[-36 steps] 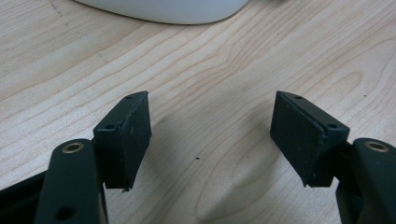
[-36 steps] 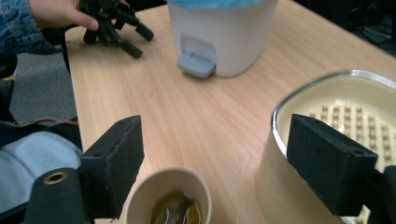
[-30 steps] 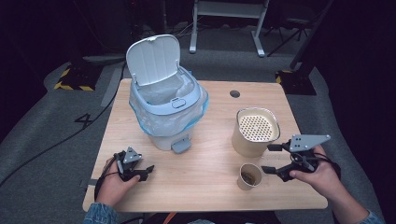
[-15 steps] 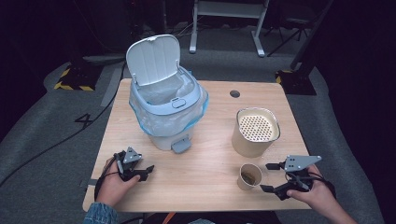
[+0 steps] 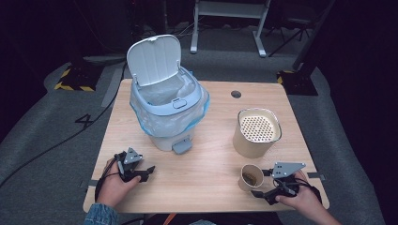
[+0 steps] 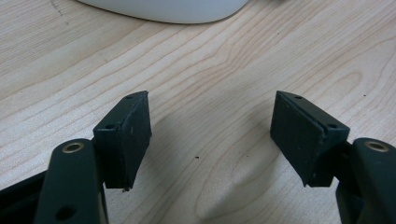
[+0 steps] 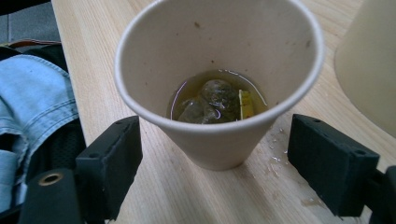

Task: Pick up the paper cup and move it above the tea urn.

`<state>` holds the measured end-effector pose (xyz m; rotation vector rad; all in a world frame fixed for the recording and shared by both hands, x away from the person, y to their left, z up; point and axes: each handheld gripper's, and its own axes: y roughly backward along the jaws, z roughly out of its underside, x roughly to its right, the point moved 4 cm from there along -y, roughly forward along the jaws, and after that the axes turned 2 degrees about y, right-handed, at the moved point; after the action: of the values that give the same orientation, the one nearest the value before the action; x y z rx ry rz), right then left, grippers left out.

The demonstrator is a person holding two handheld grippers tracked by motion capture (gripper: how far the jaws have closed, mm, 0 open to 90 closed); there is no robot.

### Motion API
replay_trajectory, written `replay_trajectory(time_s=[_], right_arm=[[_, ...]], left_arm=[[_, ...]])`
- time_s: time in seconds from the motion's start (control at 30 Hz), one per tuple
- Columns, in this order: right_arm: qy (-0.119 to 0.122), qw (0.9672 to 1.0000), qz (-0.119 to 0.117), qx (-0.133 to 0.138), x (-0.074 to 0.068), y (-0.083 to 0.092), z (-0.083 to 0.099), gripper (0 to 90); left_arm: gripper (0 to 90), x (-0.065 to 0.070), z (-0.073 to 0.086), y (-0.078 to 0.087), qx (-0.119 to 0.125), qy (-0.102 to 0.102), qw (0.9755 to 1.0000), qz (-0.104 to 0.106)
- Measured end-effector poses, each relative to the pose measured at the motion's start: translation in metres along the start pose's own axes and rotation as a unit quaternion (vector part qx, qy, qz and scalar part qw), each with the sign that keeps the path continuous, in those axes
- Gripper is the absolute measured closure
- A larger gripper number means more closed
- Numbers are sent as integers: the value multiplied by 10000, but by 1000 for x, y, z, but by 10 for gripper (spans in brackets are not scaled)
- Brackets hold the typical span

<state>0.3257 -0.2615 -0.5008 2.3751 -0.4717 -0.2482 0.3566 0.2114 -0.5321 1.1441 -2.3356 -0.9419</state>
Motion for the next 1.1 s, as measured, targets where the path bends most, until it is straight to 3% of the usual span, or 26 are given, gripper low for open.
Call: replay_trajectory(time_s=[0.43,0.5,0.73,1.1], right_arm=[[39,9991,-33,414,-1,-20,-6,229],[56,9988,-19,481,-1,-19,-7,270],[102,9982,-29,595,-1,-14,-9,288],[342,9963,14,789,3,10,-31,299]], left_arm=[[294,0,0,0,-1,0,10000,0],[294,0,0,0,0,-2,10000,-1],[294,0,0,0,0,-1,10000,1],[294,0,0,0,-7,-1,10000,3]])
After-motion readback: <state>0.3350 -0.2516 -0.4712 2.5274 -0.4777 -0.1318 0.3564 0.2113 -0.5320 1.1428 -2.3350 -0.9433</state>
